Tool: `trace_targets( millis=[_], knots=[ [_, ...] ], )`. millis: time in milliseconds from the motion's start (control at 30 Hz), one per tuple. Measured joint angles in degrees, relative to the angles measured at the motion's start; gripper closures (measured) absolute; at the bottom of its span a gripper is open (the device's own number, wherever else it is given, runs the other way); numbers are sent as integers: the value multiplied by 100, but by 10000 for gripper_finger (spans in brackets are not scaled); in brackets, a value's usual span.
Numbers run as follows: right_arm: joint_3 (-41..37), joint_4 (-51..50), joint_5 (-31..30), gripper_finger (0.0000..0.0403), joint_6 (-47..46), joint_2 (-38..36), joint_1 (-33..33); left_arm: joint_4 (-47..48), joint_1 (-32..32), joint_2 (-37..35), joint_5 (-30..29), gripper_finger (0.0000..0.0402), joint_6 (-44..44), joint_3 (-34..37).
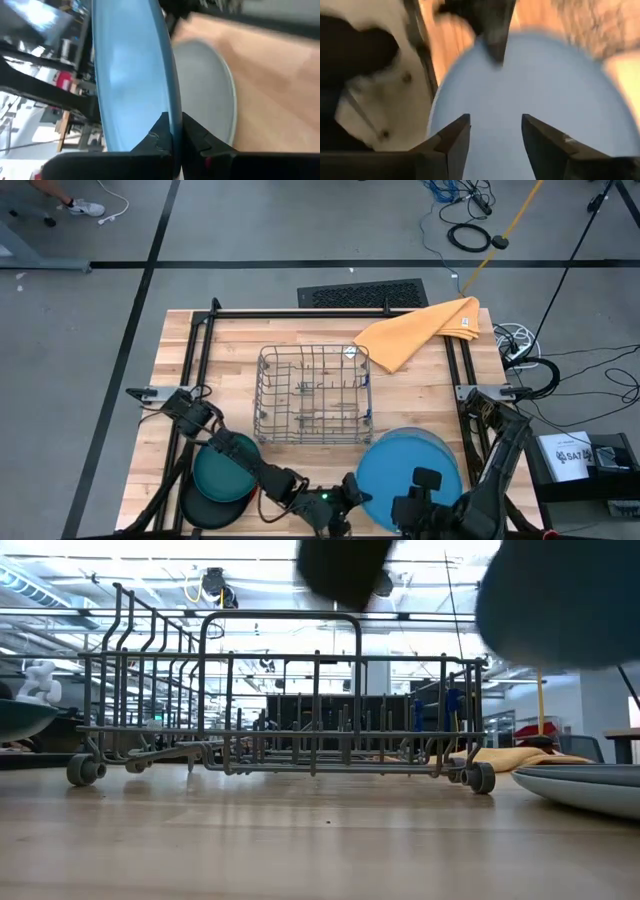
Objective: Sort dishes
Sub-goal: Put the blue plate into the green dish rack
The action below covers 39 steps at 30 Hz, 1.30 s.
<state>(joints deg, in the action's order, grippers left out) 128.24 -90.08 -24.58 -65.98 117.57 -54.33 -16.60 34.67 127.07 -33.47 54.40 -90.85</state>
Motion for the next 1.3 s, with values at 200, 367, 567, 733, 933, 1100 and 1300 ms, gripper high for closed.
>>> trace_targets(
  millis=[200, 367, 567, 733, 933, 1100, 1300],
  knots=[
    [535, 364, -1167, 234, 1274, -442, -33, -139, -3, -631, -51, 396, -903, -9],
    [547, 695, -3001, 239, 2594, -1092, -98, 227, -230, -1347, -264, 396, -2258, 1],
    [556, 1405, -5386, 247, 4657, -1602, -286, 1366, -686, -2074, -734, 396, -4180, 15],
    [547, 1410, -6002, 256, 5233, -1654, -254, 1802, -1027, -2729, -876, 397, -6132, 194],
    [542, 1051, -6098, 269, 5182, -1401, -122, 1765, -1318, -3243, -752, 397, -7928, 660],
    [508, 974, -6354, 280, 5168, -1032, -141, 1880, -1494, -3292, -981, 397, -9417, 1053],
    [370, 728, -6534, 298, 4591, -594, -396, 1816, -1468, -3309, -1834, 397, -10826, 1563]
  ],
)
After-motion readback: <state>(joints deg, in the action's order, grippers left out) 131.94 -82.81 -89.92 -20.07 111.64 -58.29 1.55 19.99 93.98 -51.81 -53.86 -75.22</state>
